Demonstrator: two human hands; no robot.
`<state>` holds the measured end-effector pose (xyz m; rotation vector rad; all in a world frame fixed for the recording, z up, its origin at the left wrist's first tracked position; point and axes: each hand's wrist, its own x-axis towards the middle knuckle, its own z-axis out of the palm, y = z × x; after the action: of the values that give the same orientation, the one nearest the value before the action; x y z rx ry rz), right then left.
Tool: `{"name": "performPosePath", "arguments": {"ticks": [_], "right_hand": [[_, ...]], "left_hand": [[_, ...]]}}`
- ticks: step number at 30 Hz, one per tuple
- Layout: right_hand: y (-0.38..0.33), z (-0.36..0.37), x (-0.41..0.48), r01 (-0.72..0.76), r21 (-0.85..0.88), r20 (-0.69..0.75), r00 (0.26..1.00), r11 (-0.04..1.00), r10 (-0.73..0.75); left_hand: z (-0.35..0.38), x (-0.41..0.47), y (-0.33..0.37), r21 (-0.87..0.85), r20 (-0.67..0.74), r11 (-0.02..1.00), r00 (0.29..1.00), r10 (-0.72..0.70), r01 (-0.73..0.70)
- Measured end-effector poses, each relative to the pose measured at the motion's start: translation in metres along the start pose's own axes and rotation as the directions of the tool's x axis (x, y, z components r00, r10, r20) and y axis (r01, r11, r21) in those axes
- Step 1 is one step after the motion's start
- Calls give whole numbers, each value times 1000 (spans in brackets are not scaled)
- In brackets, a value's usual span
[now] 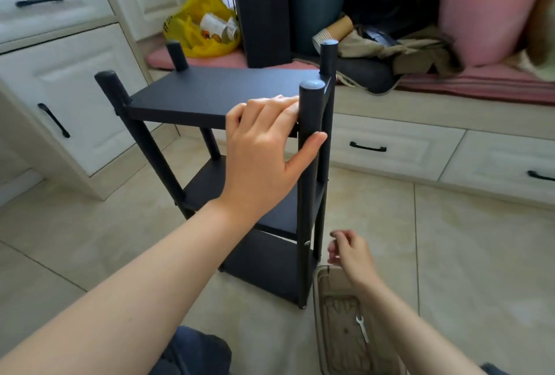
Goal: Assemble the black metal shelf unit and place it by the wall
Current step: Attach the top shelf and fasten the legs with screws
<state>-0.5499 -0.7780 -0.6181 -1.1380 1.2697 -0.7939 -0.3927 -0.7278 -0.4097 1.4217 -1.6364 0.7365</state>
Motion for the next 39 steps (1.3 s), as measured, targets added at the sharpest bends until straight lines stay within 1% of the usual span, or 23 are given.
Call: {"name": "performPosePath", "arguments": {"ticks": [3,5,9,15,22,25,31,33,39], "right_hand": [[-51,12,-17,88,223,-51,996,971,-78],[-77,22,-31,156,266,-47,988,951,-149],[-103,43,-52,222,194,82,967,956,-241],[-118,58,-44,291,189,59,950,938,-307],[-153,93,-26,363,115,138,916,925,-376],[-170,115,-20,370,68,185,908,926,-376],[-204,157,-7,360,-15,288,895,933,-340],[-215,172,-1,378,-56,307,887,924,-344],[-240,213,14,340,-107,348,893,934,-286]], "left_hand": [[-3,1,1,-6,18,1000,1000,-2,3],[-5,2,-1,-4,24,1000,1000,4,-4],[-8,4,-2,12,16,1000,1000,15,-16],[-9,7,-13,49,-12,999,1000,-4,5],[-24,26,-57,48,-49,988,988,-146,149],[-31,32,-80,23,-86,974,972,-220,223],[-50,43,-130,-45,-105,938,933,-345,342],[-56,47,-147,-48,-107,916,910,-401,398],[-77,45,-190,-33,-160,847,834,-528,530]]}}
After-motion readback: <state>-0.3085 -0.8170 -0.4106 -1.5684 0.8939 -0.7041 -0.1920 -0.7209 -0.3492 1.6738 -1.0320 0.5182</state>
